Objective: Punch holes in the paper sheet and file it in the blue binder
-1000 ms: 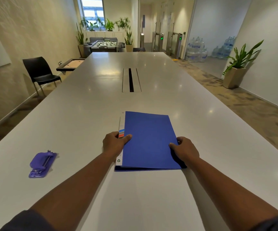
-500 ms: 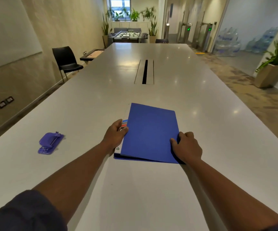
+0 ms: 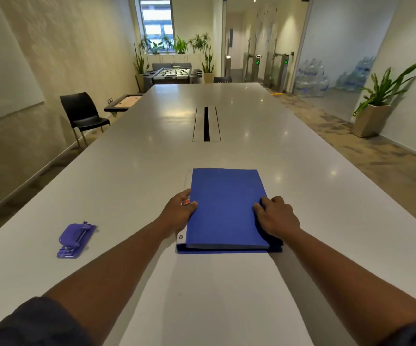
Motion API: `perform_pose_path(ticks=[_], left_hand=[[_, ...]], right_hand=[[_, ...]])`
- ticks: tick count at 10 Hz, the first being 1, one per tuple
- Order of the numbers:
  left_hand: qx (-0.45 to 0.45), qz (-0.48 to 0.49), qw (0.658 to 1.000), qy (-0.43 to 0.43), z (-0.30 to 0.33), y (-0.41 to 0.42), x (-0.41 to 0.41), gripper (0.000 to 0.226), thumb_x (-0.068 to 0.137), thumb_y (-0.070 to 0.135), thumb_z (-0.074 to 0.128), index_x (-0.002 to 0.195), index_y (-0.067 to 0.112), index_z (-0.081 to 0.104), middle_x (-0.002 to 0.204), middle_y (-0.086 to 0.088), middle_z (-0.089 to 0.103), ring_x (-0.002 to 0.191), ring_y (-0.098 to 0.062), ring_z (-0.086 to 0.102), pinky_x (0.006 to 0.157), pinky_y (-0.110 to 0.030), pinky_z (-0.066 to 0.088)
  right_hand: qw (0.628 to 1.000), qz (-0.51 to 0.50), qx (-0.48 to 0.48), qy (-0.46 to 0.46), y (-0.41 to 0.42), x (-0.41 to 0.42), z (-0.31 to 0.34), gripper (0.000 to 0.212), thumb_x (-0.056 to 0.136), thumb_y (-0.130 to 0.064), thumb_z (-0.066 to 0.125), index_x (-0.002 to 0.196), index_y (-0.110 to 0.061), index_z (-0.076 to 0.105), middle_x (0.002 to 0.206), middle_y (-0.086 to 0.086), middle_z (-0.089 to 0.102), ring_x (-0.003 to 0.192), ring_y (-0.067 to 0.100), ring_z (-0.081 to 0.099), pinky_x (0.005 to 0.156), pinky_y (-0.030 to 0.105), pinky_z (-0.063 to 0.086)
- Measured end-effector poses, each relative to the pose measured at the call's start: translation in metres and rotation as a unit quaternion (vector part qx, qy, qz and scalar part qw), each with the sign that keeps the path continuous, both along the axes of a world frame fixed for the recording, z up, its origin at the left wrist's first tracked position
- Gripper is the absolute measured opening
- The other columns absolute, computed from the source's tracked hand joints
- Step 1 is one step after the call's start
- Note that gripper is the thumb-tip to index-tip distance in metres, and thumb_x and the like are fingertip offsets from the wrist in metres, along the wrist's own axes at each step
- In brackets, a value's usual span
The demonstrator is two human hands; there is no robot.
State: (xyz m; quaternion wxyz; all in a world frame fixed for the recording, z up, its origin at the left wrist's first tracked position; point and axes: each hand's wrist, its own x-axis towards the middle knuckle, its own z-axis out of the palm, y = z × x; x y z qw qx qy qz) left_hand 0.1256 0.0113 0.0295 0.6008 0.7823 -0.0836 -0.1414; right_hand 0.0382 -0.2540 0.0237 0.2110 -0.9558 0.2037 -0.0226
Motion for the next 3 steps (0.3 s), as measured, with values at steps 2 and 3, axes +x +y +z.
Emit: perform_pose_path(ticks=[2, 3], left_hand=[[0.179, -0.042, 0.972, -0.145, 0.034, -0.016, 0.003, 0.063, 0.101, 0.03, 0.062, 0.157, 0.015, 0.038, 0.168, -0.009, 0.022, 0.153, -0.028, 0.027, 0.119, -0.036, 0.026], [0.223, -0.034, 0.948, -0.224, 0.055, -0.024, 0.004, 0.064, 0.101, 0.034, 0.06, 0.157, 0.016, 0.036, 0.168, -0.011, 0.02, 0.154, -0.031, 0.024, 0.123, -0.044, 0.025]], right_hand=[[0.994, 0.022, -0.106, -0.028, 0.013, 0.007, 0.037, 0.05, 0.102, -0.056, 0.027, 0.136, -0.025, 0.045, 0.149, 0.005, 0.041, 0.129, 0.035, 0.043, 0.099, 0.052, 0.038], [0.988, 0.045, -0.141, -0.034, 0.017, 0.012, 0.055, 0.063, 0.104, -0.055, 0.024, 0.159, -0.024, 0.026, 0.168, 0.005, 0.019, 0.153, 0.033, 0.018, 0.116, 0.057, 0.024]])
